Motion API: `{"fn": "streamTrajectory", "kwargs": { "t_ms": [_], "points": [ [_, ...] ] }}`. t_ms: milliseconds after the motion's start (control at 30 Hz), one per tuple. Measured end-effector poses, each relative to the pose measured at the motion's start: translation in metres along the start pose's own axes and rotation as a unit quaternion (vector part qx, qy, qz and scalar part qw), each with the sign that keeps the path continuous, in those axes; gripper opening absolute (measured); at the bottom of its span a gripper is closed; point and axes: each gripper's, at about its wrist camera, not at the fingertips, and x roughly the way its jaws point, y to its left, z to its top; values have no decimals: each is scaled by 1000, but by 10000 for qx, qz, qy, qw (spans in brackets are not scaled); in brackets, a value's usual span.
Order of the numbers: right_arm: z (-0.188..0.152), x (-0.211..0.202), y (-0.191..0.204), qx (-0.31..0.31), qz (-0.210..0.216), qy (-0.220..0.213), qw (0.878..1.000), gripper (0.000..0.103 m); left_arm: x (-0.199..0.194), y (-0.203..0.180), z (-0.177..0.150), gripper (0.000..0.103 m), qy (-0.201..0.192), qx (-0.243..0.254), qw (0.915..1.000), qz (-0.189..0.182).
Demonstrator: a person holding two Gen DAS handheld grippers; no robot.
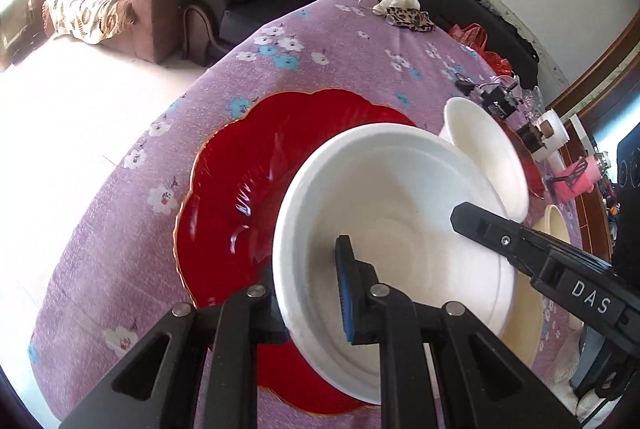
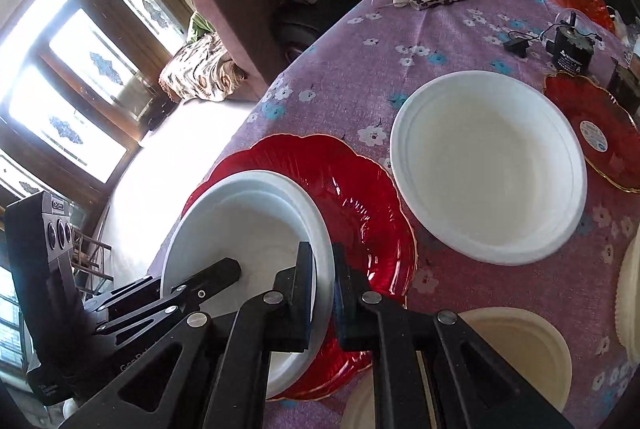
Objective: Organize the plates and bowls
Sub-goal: 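Carry the white bowl onto the large red plate and open the right gripper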
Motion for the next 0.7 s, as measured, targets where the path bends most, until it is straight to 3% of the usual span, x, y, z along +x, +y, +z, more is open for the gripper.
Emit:
{"fn": "streamTrajectory", "kwargs": {
  "t_ms": [367,533,600,700],
  "points": [
    [7,25,-3,-11,-134,123,9998,14,12,5,12,16,-138,109,9997,181],
    [4,30,-6,206,-119,99,9997,19,10,4,10,35,-141,180,9996,138],
    [4,28,-7,233,-109,24,9997,26,5,5,9,52,-228,158,9995,169],
    [5,18,-4,200,-138,-178,9995,36,-3,9,10,54,-306,50,9995,99]
  ]
}}
